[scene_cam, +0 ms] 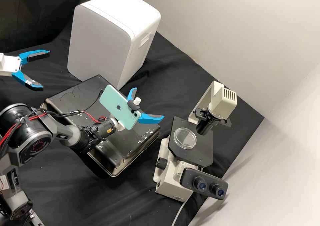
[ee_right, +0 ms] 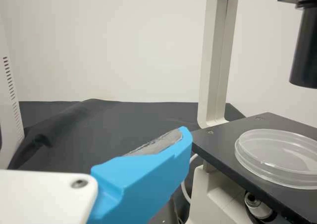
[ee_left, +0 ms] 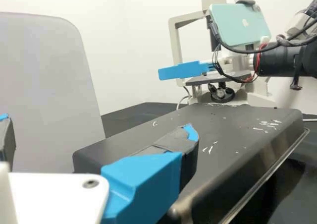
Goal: Place the petri dish on the bench
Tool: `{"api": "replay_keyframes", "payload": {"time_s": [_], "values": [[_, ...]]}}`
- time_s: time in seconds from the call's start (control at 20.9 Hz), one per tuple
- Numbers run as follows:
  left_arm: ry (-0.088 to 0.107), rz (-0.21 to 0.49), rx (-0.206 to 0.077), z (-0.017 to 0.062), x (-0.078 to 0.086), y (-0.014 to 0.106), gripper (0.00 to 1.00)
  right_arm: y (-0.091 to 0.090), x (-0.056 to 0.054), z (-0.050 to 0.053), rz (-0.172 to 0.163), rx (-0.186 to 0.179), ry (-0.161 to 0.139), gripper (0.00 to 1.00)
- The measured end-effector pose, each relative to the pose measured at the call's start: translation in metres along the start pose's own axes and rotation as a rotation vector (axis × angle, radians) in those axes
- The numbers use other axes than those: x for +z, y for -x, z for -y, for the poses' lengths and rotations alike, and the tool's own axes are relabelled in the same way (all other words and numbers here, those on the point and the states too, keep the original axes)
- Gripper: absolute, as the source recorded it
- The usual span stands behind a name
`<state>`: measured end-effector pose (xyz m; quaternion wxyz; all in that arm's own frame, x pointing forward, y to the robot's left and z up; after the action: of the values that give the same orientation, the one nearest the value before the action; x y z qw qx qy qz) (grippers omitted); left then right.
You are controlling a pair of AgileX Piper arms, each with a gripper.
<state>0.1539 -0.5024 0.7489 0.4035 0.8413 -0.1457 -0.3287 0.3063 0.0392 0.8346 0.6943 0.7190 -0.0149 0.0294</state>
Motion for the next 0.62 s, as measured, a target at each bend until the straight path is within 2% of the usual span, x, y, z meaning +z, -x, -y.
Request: {"api": "replay_keyframes", "payload": {"time_s": [0.43, 0.62], "values": [[-0.001, 0.019, -0.006, 0.0013, 0.0036, 0.0003, 1.00, 0.0000, 0.0000, 0.0000, 0.000, 0.000, 0.000, 1.00], [-0.001, 0.019, -0.006, 0.0013, 0.0036, 0.0003, 1.00, 0.0000, 0.0073, -0.0078, 0.024, 0.026, -0.001, 1.00]]}}
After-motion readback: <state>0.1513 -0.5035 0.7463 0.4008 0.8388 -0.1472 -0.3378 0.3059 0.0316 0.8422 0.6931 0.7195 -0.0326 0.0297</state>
